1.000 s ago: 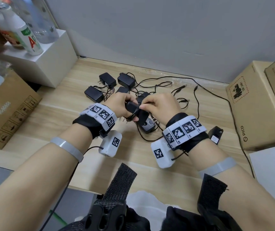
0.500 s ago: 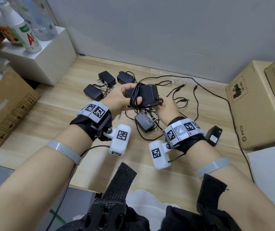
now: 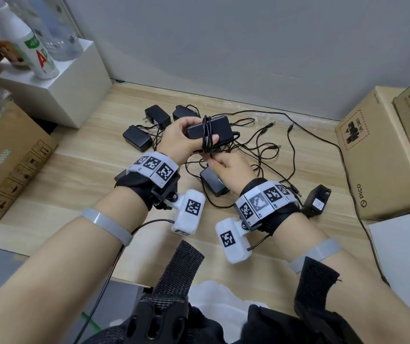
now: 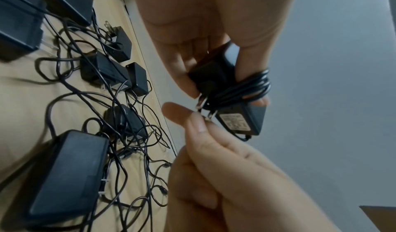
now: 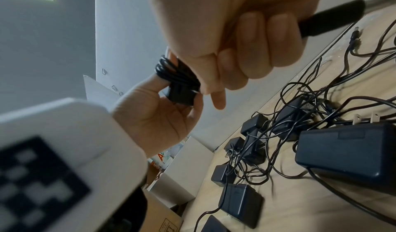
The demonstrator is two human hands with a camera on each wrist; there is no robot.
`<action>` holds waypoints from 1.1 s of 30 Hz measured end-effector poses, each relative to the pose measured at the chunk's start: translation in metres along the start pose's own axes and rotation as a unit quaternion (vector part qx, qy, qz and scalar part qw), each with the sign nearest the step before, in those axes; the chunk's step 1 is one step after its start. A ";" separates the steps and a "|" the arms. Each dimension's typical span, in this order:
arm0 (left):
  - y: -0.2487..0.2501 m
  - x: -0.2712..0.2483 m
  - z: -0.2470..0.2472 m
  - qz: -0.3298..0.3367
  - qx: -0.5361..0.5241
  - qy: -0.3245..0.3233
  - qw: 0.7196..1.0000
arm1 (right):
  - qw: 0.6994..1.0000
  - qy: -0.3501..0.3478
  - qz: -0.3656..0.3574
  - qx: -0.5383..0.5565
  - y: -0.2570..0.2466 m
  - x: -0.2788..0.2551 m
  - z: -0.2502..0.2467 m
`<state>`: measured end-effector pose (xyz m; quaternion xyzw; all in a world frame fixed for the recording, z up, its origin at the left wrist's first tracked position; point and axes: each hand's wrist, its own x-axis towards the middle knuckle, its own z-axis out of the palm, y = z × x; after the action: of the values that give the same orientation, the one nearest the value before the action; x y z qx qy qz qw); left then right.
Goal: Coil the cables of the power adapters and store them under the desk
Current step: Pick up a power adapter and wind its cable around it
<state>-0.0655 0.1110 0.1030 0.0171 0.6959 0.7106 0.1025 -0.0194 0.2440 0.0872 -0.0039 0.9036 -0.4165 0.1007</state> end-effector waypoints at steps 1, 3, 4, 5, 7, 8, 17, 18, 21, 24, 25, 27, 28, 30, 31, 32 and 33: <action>-0.001 0.001 -0.001 0.004 0.010 0.008 1.000 | 1.000 -0.009 -0.002 -0.007 0.000 -0.001 0.001; -0.003 0.002 -0.002 0.008 0.018 0.025 0.999 | 0.999 -0.032 -0.010 -0.012 -0.003 -0.004 0.000; -0.003 0.002 -0.002 0.008 0.019 0.032 0.999 | 0.999 -0.040 -0.019 -0.014 -0.004 -0.005 0.000; -0.004 0.003 -0.003 0.009 0.020 0.039 0.999 | 0.998 -0.045 -0.029 -0.018 -0.005 -0.006 -0.001; -0.005 0.003 -0.005 0.012 0.025 0.049 0.998 | 0.997 -0.049 -0.050 -0.031 -0.009 -0.008 -0.004; -0.005 0.002 -0.006 0.011 0.030 0.047 0.998 | 0.997 -0.046 -0.058 -0.039 -0.011 -0.009 -0.006; -0.005 -0.005 -0.007 -0.036 0.006 -0.009 0.999 | 0.988 0.092 -0.039 0.117 -0.018 -0.010 -0.024; -0.005 -0.005 -0.006 -0.034 0.018 -0.007 0.999 | 0.983 0.088 -0.034 0.158 -0.019 -0.010 -0.026; -0.004 -0.007 -0.003 -0.021 0.036 -0.013 0.999 | 0.966 0.059 -0.023 0.250 -0.021 -0.010 -0.032; -0.001 -0.011 0.000 -0.023 0.027 -0.032 0.999 | 0.942 0.067 0.003 0.330 -0.021 -0.009 -0.033; 0.000 -0.011 0.001 -0.029 0.022 -0.035 0.999 | 0.934 0.079 0.009 0.347 -0.021 -0.009 -0.033; 0.002 -0.012 0.003 -0.039 0.013 -0.038 0.998 | 0.928 0.110 0.010 0.357 -0.022 -0.009 -0.032; 0.002 -0.012 0.004 -0.044 0.008 -0.036 0.998 | 0.927 0.124 0.009 0.354 -0.023 -0.009 -0.032; 0.001 -0.012 0.007 -0.059 -0.009 -0.031 0.998 | 0.923 0.141 0.007 0.357 -0.024 -0.007 -0.032; 0.001 -0.012 0.008 -0.069 -0.021 -0.028 0.997 | 0.919 0.145 0.008 0.367 -0.024 -0.006 -0.033; 0.001 -0.013 0.008 -0.077 -0.033 -0.027 0.996 | 0.913 0.148 0.011 0.379 -0.024 -0.005 -0.034; 0.001 -0.013 0.008 -0.083 -0.040 -0.028 0.995 | 0.909 0.149 0.016 0.388 -0.023 -0.005 -0.035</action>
<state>-0.0518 0.1171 0.1053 -0.0250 0.6628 0.7261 0.1815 -0.0230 0.2553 0.1274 0.1120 0.6749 -0.7285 -0.0354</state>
